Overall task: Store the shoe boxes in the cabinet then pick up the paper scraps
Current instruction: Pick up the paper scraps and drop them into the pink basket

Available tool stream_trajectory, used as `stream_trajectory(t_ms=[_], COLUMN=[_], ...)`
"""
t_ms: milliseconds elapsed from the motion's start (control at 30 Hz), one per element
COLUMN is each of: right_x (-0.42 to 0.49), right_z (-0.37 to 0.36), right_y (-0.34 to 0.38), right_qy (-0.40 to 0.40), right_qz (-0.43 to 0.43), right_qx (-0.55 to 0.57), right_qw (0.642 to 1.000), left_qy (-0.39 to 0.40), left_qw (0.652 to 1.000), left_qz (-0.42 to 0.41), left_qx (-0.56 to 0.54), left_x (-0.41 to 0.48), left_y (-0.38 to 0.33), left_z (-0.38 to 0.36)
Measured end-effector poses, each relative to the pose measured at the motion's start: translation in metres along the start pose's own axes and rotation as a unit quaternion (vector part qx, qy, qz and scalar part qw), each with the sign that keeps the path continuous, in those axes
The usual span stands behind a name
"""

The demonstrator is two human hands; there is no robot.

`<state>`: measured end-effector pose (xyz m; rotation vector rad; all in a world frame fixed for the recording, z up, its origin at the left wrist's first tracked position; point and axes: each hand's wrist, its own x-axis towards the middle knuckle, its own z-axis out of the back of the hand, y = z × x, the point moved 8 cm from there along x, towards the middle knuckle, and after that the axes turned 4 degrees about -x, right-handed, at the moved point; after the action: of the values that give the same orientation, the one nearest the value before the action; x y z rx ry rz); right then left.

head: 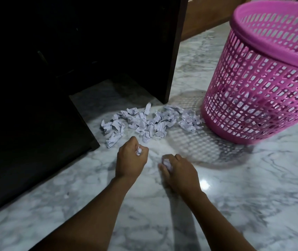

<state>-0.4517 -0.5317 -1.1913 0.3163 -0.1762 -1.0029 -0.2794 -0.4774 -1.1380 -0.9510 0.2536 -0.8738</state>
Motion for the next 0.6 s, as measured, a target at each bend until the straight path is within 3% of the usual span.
stream_trajectory(t_ms=[100, 200, 333, 433, 600], right_x=[-0.003, -0.004, -0.003, -0.001, 0.006], right_z=[0.000, 0.002, -0.004, -0.005, 0.004], right_y=[-0.002, -0.008, -0.015, -0.019, -0.023], right_qy=[-0.046, -0.049, -0.004, 0.013, 0.014], right_qz=[0.012, -0.013, -0.025, -0.044, -0.106], right_qx=[0.028, 0.087, 0.126, 0.157, 0.231], right_qw=[0.998, 0.995, 0.992, 0.987, 0.967], left_qy=[-0.009, -0.005, 0.079, 0.105, 0.044], left_qw=[1.000, 0.997, 0.981, 0.976, 0.952], left_qz=[0.004, 0.064, 0.107, 0.050, -0.120], left_qx=[0.000, 0.046, 0.143, 0.187, 0.277], left_x=[-0.001, 0.004, 0.010, 0.001, -0.032], left_y=[0.001, 0.016, 0.044, 0.049, 0.038], left_z=[0.010, 0.017, 0.005, -0.003, -0.007])
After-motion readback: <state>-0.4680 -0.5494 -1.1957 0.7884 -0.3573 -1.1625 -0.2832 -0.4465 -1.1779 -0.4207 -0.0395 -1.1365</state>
